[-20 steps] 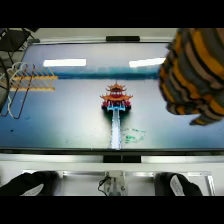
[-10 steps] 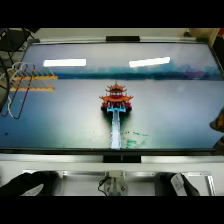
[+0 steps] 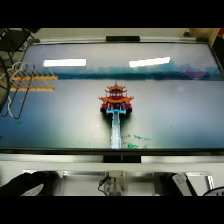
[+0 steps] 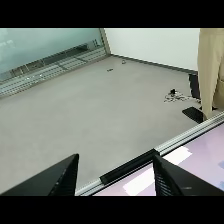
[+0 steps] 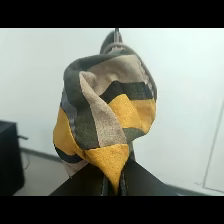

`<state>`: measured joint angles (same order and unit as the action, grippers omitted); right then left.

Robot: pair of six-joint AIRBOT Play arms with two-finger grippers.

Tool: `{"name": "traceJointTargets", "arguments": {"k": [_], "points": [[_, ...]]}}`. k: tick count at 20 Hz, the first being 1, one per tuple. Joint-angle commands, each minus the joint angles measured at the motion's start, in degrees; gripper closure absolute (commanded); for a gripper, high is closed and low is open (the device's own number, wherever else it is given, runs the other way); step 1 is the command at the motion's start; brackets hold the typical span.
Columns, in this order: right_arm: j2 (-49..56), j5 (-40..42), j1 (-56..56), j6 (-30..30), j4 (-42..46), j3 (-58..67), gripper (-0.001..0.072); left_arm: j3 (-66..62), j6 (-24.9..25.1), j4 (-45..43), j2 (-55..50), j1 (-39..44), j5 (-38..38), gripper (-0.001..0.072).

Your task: Fold the shirts.

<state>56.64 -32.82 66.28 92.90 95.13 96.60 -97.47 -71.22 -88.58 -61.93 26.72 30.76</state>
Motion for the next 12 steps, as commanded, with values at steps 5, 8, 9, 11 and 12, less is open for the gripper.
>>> {"name": "traceJointTargets", "arguments": {"k": [5, 8, 9, 11, 12], "points": [[2.01, 7.37, 10.58, 0.5, -2.99, 0.2, 0.0661, -0.02, 0.0, 0.0, 0.02, -0.04, 4.74, 0.0161], [2.14, 8.94, 12.35, 0.48, -6.12, 0.26, 0.0661, -0.02, 0.0, 0.0, 0.02, -0.04, 5.09, 0.0161], [2.51, 8.72, 13.18, 0.55, -6.12, 0.61, 0.0661, -0.02, 0.0, 0.02, 0.04, -0.02, 5.09, 0.0161], [2.71, 8.2, 15.39, 0.52, -5.33, 0.85, 0.0661, -0.02, 0.02, 0.02, 0.07, -0.04, 5.09, 0.0161], [2.71, 6.51, 16.85, 0.52, -4.94, 0.85, 0.0661, -0.02, 0.02, 0.0, 0.04, -0.04, 5.09, 0.0161]]}}
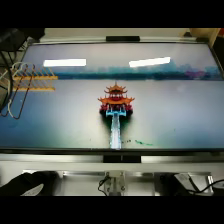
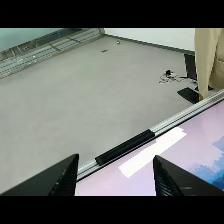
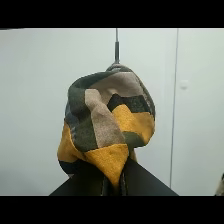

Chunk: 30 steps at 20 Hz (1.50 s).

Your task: Fold the shirts.

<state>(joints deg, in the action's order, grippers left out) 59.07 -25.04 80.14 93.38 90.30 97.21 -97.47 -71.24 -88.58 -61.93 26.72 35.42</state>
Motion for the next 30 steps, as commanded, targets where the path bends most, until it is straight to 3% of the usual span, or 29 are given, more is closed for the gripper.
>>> {"name": "traceJointTargets", "arguments": {"k": [1, 6, 16, 17, 18, 19, 21, 23, 26, 30], "points": [[0.37, -3.56, 4.92, 0.07, 0.0, 0.22, 0.0661, -0.02, 0.04, 0.02, 0.02, -0.04, 0.44, 0.0161], [0.02, -12.61, 15.8, 0.98, 0.04, 0.24, 0.0661, -0.02, 0.04, 0.0, 0.04, -0.04, 0.39, 0.0161], [-0.17, -14.69, 29.55, 8.98, -0.85, 0.28, 0.065, -0.02, 0.04, 0.0, 0.02, -0.04, -0.46, 0.0161], [0.15, -13.75, 29.55, 8.96, -2.32, 0.28, 0.0575, -0.02, 0.04, 0.0, 0.02, -0.04, -0.44, 0.0161], [0.42, -11.8, 29.44, 8.81, -3.37, 0.28, 0.0348, -0.02, 0.04, 0.0, 0.02, -0.02, -0.42, 0.0161], [0.83, -10.03, 29.44, 8.76, -4.85, 0.28, 0.024, -0.02, 0.04, 0.02, 0.04, -0.02, -0.42, 0.0161], [0.87, -8.92, 29.44, 7.82, -7.1, 0.28, 0.0239, -0.02, 0.04, 0.0, 0.02, -0.04, -0.44, 0.0161], [0.5, -10.23, 29.44, 4.92, -10.82, 0.28, 0.0123, -0.02, 0.02, 0.0, 0.02, -0.02, -0.44, 0.0161], [-2.03, -16.04, 29.44, -0.48, -13.73, 0.28, 0.0123, -0.02, 0.04, 0.0, -0.04, -0.04, -0.44, 0.0161], [-6.43, -31.23, 29.44, -0.68, -13.77, 0.28, 0.0123, -0.02, 0.0, 0.02, -0.17, -0.04, -0.24, 0.0161]]}}
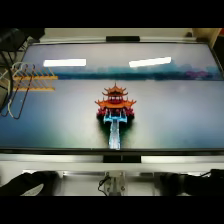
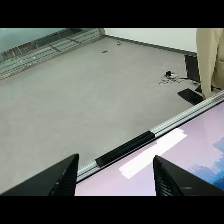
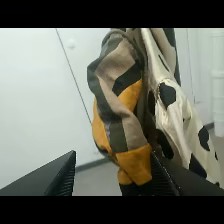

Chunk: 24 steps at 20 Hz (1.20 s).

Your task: Fold the shirts.

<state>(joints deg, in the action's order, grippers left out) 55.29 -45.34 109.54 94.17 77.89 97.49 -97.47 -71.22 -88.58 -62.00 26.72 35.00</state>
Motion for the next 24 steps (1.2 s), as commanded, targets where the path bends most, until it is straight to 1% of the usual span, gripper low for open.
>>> {"name": "traceJointTargets", "arguments": {"k": [1, 3, 4, 6, 7, 8, 9, 11, 12, 13, 14, 15, 16, 17, 18, 20, 22, 24], "points": [[-3.69, -16.83, 0.04, -1.42, -1.6, 0.0, 0.0123, 0.0, -0.44, 0.02, -0.35, -0.04, 0.39, 0.0161], [-5.18, -28.89, 0.02, -1.33, -3.78, -0.02, 0.0123, -0.02, -3.74, 0.04, -1.55, -0.04, 1.88, 0.0161], [-5.27, -34.82, -0.26, -2.25, -6.14, -0.02, 0.0123, 0.0, -3.93, 0.02, -2.34, -0.04, 3.85, 0.0161], [-5.22, -43.41, -3.96, -4.26, -13.75, -2.23, 0.0123, 0.0, -4.22, 0.02, -4.61, -0.31, 9.88, 0.0161], [-5.25, -46.34, -7.72, -5.22, -16.92, -4.35, 0.0123, 0.0, -5.73, -0.04, -6.08, -0.81, 13.6, 0.0161], [-5.31, -48.28, -13.86, -5.53, -18.32, -7.02, 0.0123, 0.0, -7.96, -0.13, -7.56, -1.55, 17.03, 0.0161], [-5.81, -48.83, -22.05, -6.03, -17.49, -10.1, 0.0123, 0.0, -10.45, -0.5, -9.16, -2.56, 20.98, 0.0161], [-7.02, -47.78, -41.75, -5.86, -11.69, -16.83, 0.0123, 0.0, -14.32, -2.69, -12.11, -4.52, 29.83, 0.0163], [-7.04, -46.66, -52.35, -4.37, -7.17, -19.67, 0.0124, 0.0, -16.81, -5.49, -13.53, -5.27, 35.17, 0.0211], [-6.64, -44.96, -64.06, -2.34, -1.64, -22.14, 0.0123, 0.02, -18.95, -9.86, -15.08, -5.79, 42.29, 0.032], [-5.73, -43.39, -74.6, -0.46, 3.74, -23.32, 0.0123, 0.26, -20.87, -13.33, -16.5, -6.23, 49.22, 0.0317], [-3.87, -42.38, -84.65, 0.9, 9.35, -23.32, 0.0123, 1.2, -22.43, -13.79, -17.46, -6.88, 55.17, 0.0278], [-1.81, -41.94, -91.73, 1.6, 12.26, -22.97, 0.0123, 3.26, -23.1, -11.28, -17.33, -7.32, 57.88, 0.0098], [0.85, -42.05, -96.56, 1.57, 12.57, -22.12, 0.0123, 5.6, -23.19, -8.63, -16.57, -7.34, 58.47, -0.0013], [3.41, -42.82, -98.95, 1.55, 11.41, -21.07, 0.0123, 8.52, -23.28, -7.15, -15.28, -6.99, 57.94, -0.0013], [7.93, -45.4, -100.87, 0.63, 8.04, -19.63, 0.0123, 13.53, -26.16, -7.67, -12.44, -6.69, 55.1, -0.0013], [10.43, -46.16, -101.61, -0.15, 6.05, -19.65, 0.0123, 15.28, -28.57, -9.38, -10.8, -6.71, 53.02, -0.0013], [11.61, -45.31, -101.5, -0.15, 4.92, -19.65, 0.0123, 15.23, -28.55, -9.33, -10.78, -6.69, 52.57, -0.0013]]}}
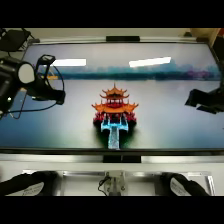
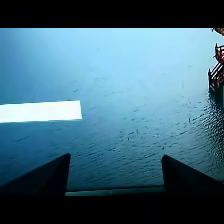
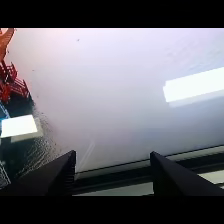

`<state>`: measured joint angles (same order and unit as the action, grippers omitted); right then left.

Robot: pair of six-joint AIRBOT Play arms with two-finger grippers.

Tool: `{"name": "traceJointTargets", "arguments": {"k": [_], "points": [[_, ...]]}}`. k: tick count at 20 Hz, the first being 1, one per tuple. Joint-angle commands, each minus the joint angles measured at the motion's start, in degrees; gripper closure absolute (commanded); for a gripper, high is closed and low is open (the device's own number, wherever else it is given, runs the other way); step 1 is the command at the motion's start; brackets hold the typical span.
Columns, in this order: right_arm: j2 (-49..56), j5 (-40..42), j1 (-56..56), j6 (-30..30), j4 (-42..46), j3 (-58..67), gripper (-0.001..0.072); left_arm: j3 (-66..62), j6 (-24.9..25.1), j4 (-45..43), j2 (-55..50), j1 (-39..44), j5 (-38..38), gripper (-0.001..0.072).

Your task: Fold the shirts.

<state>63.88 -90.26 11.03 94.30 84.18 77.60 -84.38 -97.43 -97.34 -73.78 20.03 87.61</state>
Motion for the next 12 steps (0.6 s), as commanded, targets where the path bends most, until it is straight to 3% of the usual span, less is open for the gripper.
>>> {"name": "traceJointTargets", "arguments": {"k": [1, 12], "points": [[3.28, -0.33, -2.97, -0.31, -1.33, 0.24, 0.0123, 2.14, -2.34, -0.52, 0.87, 0.0, -0.09, -0.0013], [3.34, -0.33, -2.99, -0.31, -1.36, 0.24, 0.0123, 2.14, -2.32, -0.55, 0.46, -0.02, -0.13, -0.0013]]}}
